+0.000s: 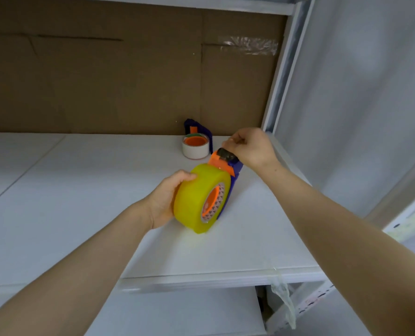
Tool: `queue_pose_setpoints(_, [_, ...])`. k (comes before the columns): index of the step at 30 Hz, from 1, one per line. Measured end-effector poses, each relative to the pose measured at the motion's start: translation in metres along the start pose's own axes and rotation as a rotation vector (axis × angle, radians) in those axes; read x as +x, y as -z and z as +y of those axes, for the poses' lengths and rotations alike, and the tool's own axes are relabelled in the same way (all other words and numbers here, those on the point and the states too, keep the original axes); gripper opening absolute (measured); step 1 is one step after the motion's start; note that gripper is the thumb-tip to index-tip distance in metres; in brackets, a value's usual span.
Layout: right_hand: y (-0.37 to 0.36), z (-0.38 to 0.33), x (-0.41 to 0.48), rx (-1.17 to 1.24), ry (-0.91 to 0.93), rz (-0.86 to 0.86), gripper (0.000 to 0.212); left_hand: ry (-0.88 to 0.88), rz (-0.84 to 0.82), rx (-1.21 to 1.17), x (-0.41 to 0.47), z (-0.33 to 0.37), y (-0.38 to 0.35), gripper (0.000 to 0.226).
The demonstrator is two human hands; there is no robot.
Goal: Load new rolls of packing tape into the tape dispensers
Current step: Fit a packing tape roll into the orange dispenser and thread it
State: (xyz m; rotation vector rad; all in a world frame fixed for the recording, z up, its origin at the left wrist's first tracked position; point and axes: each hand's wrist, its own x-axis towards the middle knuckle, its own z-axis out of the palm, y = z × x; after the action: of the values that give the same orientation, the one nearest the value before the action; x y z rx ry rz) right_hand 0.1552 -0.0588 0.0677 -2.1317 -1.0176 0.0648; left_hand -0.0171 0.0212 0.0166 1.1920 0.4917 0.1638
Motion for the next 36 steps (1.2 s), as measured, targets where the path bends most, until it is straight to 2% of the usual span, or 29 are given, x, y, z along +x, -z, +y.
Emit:
queue_pose_setpoints(2, [0.004, -0.005, -0.003, 0.025, -0.001, -0.038, 0.021, -0.005, 0.043, 0.011, -0.001, 0.001, -0.004, 0.025])
queue_pose_setpoints(7, [0.019, -0.018, -0.013, 0.044, -0.025, -0.192, 0.043, 0.102, -0.034, 0.035, -0.007, 0.013, 0.004, 0.038])
queue_pose_setpoints(9, [0.021, -0.023, -0.017, 0.025, -0.01, -0.235, 0.039, 0.127, -0.059, 0.04, -0.009, 0.015, 0.006, 0.038])
queue_pose_setpoints(11, [0.02, -0.026, -0.018, 0.034, 0.011, -0.203, 0.024, 0.106, -0.052, 0.037, -0.009, 0.015, 0.003, 0.037])
queue_pose_setpoints(12, [0.019, -0.027, -0.019, 0.028, 0.018, -0.172, 0.017, 0.083, -0.026, 0.025, -0.008, 0.013, 0.0, 0.035])
queue_pose_setpoints(15, [0.021, -0.028, -0.017, 0.035, -0.001, -0.128, 0.022, 0.0, 0.128, 0.038, -0.001, 0.007, -0.011, 0.032])
queue_pose_setpoints(19, [0.031, -0.025, -0.013, 0.057, -0.06, -0.21, 0.024, -0.089, 0.299, 0.089, 0.008, 0.0, -0.023, 0.025])
queue_pose_setpoints(25, [0.039, -0.033, -0.006, -0.104, -0.103, -0.327, 0.022, -0.17, 0.366, 0.064, 0.011, -0.003, -0.029, 0.025])
queue_pose_setpoints(30, [0.035, -0.038, -0.004, -0.213, -0.085, -0.343, 0.021, -0.173, 0.415, 0.059, 0.011, -0.004, -0.029, 0.027])
queue_pose_setpoints(34, [0.026, -0.042, -0.002, -0.488, -0.011, -0.337, 0.022, -0.16, 0.447, 0.093, 0.013, -0.003, -0.032, 0.044])
queue_pose_setpoints(36, [0.022, -0.042, -0.003, -0.539, 0.025, -0.317, 0.019, -0.154, 0.459, 0.093, 0.013, -0.003, -0.033, 0.052])
